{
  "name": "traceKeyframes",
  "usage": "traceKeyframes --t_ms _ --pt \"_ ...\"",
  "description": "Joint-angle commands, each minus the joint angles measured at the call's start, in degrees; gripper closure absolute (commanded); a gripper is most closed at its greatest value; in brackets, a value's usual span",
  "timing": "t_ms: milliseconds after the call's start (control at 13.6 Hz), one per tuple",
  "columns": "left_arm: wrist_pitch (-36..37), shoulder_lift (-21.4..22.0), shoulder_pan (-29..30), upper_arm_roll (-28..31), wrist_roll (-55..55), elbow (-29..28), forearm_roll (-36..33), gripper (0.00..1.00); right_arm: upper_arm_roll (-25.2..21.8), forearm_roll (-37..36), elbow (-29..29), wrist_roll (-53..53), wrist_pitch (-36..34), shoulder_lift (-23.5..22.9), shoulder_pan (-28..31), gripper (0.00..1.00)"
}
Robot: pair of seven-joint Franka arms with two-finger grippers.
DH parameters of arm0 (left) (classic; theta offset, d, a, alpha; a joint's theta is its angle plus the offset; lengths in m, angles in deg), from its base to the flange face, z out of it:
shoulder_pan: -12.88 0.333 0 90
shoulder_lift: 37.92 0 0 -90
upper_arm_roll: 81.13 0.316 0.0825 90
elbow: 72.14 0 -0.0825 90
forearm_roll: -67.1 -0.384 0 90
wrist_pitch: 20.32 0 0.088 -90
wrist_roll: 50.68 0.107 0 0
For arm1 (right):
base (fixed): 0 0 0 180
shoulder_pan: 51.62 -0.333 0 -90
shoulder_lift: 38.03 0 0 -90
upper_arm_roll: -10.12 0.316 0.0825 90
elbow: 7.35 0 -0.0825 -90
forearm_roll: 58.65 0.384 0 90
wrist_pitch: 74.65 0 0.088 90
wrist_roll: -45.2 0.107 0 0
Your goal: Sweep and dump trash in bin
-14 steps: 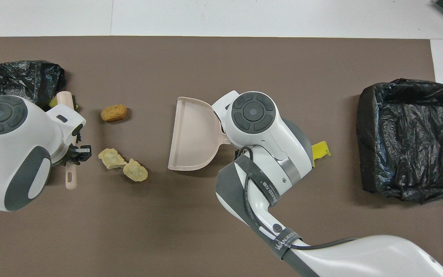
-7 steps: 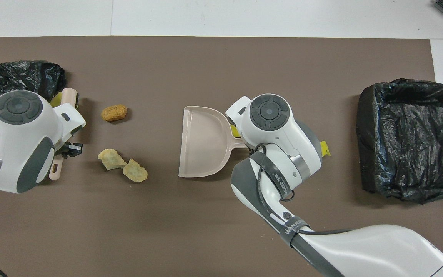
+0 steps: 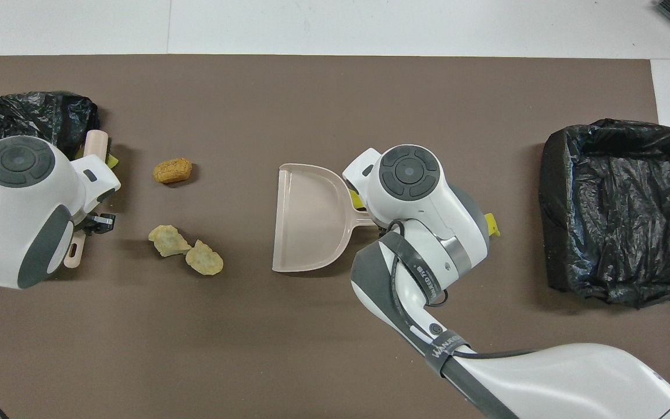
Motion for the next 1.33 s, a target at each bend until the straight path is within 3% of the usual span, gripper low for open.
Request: traceKeyframes --t_ms 0,442,663,884,1105,1252 --pt "-0.42 0.65 -0.02 -0.94 0.66 -1.36 -0.02 1.0 0.33 0.69 -2.21 -2.17 0.73 1.69 0.75 1.0" --pt "4.5 1.44 -9.6 -1.2 -1.26 0.22 12.0 1.0 0.42 0.61 -2.12 -1.91 0.64 1.78 0.67 1.0" --pt "9.06 3.46 -10.92 -1.38 -1.71 4.07 18.25 1.0 0.33 0.61 -2.12 -1.82 0.64 1.78 0.67 1.0" --pt "11.62 7.06 -11.02 -1.47 -1.19 5.41 18.62 1.0 0.33 0.61 -2.12 -1.82 0.55 1.78 0.67 1.0" --pt "8.65 5.93 -8.92 -0.77 1.52 7.25 19.05 1.0 0.42 0.61 -2.12 -1.91 0.55 1.78 0.67 1.0" --pt "5.49 3.74 -4.53 -0.76 8.72 8.47 18.97 1.0 0.33 0.61 -2.12 -1.82 0.55 1.78 0.58 1.0"
